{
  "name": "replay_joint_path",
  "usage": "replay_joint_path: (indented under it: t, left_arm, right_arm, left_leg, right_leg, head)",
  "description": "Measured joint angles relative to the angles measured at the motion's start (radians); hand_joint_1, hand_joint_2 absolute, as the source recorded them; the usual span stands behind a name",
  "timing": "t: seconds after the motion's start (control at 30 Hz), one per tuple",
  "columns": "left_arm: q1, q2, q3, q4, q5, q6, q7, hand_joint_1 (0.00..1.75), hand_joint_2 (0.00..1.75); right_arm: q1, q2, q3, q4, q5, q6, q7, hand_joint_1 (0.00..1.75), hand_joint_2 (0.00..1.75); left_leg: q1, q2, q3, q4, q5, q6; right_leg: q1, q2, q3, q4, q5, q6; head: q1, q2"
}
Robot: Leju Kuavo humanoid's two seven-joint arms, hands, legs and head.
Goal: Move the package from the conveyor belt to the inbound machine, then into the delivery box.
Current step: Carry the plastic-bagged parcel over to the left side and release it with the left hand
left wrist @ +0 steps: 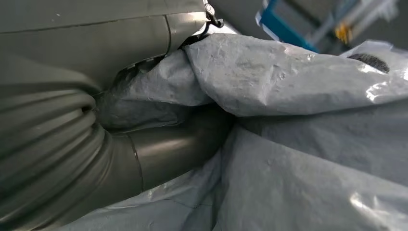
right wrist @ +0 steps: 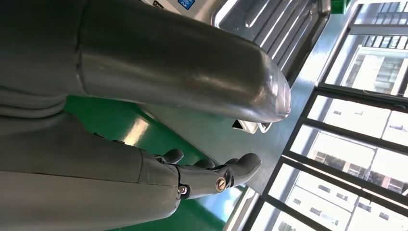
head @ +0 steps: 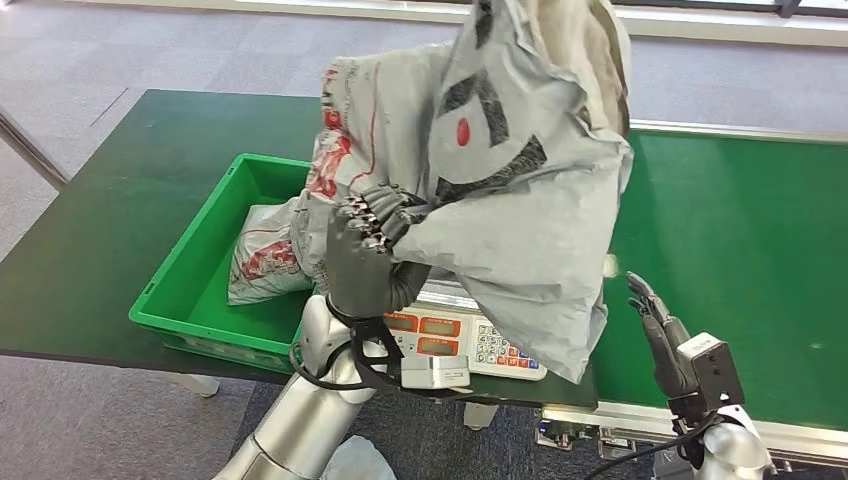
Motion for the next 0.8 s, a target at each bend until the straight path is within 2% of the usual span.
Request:
replay_joint_path:
  t: [0.27,0.4,0.53,0.73,0.8]
  left_arm:
    - [0.032,0.007,0.03,-0.189,0.011,0.0,0.0,1.75,1.75]
    - [0.061,0.011,0.095,-0.397,0.044,0.001,0.001,1.75,1.75]
    - [0.078,0.016,0.153,-0.498,0.052,0.001,0.003,1.75,1.75]
    - [0.086,0.021,0.251,-0.599,0.003,-0.012,0.024,1.75,1.75]
    - [0.067,0.027,0.29,-0.514,0.026,-0.032,0.08,1.75,1.75]
  right_arm:
    - [-0.008,0.0,0.003,0.001,0.002,0.0,0.0,0.0,0.0]
    - [-0.011,-0.001,0.003,0.005,0.002,0.0,0.0,0.0,0.0]
    - [-0.012,-0.002,0.003,0.005,-0.003,0.0,0.0,0.0,0.0]
    - [-0.016,-0.002,0.009,0.005,-0.001,0.0,0.0,0.0,0.0]
    - [-0.015,-0.003,0.01,0.005,-0.002,0.0,0.0,0.0,0.0]
  left_leg:
    - [0.0,0.0,0.0,0.0,0.001,0.0]
    - [0.0,0.001,0.002,0.0,0.001,0.0]
    - [0.001,0.001,0.001,0.0,0.0,-0.001]
    - [0.0,0.001,0.002,0.0,0.0,0.0]
    - [0.0,-0.002,0.005,0.0,0.0,0.0]
  right_leg:
    - [0.0,0.0,0.001,0.001,0.001,0.0]
    - [0.0,0.001,0.0,0.0,0.0,-0.001]
    - [0.001,0.001,0.0,0.001,-0.001,-0.001]
    - [0.0,0.001,0.001,0.0,-0.001,-0.001]
    - [0.0,-0.003,0.003,-0.001,-0.002,0.001]
  head:
    - [0.0,0.0]
    - [0.0,0.0]
    - [0.0,0.0]
    - [0.0,0.0]
    - [0.0,0.0]
